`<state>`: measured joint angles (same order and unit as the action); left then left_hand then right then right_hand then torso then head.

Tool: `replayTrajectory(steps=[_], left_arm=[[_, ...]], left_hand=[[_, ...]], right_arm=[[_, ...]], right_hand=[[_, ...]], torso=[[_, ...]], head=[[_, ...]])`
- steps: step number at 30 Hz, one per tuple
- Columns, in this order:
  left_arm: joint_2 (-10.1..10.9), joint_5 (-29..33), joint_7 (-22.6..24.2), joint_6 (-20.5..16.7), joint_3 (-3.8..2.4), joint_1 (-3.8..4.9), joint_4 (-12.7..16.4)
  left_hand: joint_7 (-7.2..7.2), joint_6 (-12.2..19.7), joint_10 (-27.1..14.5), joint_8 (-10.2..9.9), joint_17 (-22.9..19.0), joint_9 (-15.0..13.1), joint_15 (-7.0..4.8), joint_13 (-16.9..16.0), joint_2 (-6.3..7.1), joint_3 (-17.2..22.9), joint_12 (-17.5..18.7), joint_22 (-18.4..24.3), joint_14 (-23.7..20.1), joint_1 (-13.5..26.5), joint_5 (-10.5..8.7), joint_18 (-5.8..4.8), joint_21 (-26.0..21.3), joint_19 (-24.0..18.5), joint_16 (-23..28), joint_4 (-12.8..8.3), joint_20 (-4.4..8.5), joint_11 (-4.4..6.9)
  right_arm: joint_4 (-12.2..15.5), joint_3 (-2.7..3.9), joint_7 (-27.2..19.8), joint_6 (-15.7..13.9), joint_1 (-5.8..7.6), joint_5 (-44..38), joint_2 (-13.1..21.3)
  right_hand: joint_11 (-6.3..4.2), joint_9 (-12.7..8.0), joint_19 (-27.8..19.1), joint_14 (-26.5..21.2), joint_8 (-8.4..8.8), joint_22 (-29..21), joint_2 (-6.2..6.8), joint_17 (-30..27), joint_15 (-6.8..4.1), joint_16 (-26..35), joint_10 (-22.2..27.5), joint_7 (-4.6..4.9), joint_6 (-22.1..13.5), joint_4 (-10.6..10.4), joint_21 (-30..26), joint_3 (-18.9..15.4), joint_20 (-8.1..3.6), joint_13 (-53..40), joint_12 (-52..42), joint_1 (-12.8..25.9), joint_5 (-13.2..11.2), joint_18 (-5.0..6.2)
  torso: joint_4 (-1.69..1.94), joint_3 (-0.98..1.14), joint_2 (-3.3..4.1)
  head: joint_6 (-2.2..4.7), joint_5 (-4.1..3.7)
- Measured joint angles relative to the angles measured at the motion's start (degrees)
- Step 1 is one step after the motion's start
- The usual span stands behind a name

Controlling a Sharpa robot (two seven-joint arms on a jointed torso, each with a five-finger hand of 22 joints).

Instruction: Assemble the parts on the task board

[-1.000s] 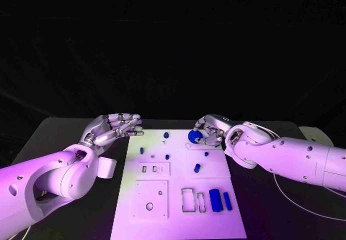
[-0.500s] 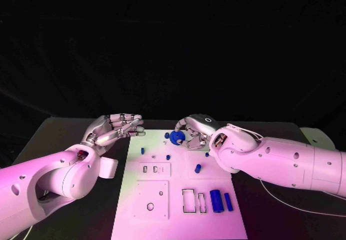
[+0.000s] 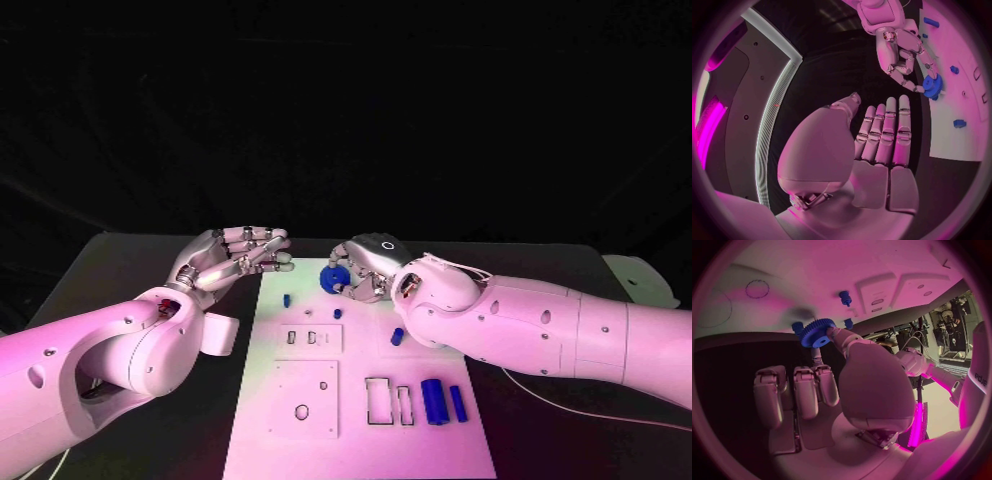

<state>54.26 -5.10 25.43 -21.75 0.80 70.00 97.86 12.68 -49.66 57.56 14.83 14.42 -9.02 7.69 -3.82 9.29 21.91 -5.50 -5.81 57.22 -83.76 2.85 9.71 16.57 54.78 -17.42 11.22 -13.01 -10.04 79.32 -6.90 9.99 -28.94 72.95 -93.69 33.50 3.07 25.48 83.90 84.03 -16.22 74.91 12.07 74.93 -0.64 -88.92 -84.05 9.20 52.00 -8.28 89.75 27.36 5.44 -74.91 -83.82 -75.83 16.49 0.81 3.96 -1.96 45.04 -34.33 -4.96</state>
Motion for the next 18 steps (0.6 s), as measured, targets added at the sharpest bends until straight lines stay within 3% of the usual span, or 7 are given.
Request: replayTrajectory(steps=[18], left_arm=[[-0.21,0.00,-0.10,0.06,0.00,0.00,-0.15]], left_hand=[[0.00,0.00,0.00,0.00,0.09,0.00,0.00,0.00,0.00,0.00,0.00,0.06,0.00,0.00,0.00,0.00,0.00,0.00,0.00,0.00,0.00,0.00]], right_arm=[[-3.95,-0.04,0.56,0.48,-0.60,-0.93,-2.99]], right_hand=[[0.00,0.25,0.00,0.00,-0.63,-0.01,0.24,-0.01,0.00,0.00,0.00,-0.10,-0.10,-0.18,0.00,0.17,0.00,0.00,0.00,0.98,-0.69,0.01]], torso=[[-0.19,0.13,-0.01]], head=[[-0.16,0.51]])
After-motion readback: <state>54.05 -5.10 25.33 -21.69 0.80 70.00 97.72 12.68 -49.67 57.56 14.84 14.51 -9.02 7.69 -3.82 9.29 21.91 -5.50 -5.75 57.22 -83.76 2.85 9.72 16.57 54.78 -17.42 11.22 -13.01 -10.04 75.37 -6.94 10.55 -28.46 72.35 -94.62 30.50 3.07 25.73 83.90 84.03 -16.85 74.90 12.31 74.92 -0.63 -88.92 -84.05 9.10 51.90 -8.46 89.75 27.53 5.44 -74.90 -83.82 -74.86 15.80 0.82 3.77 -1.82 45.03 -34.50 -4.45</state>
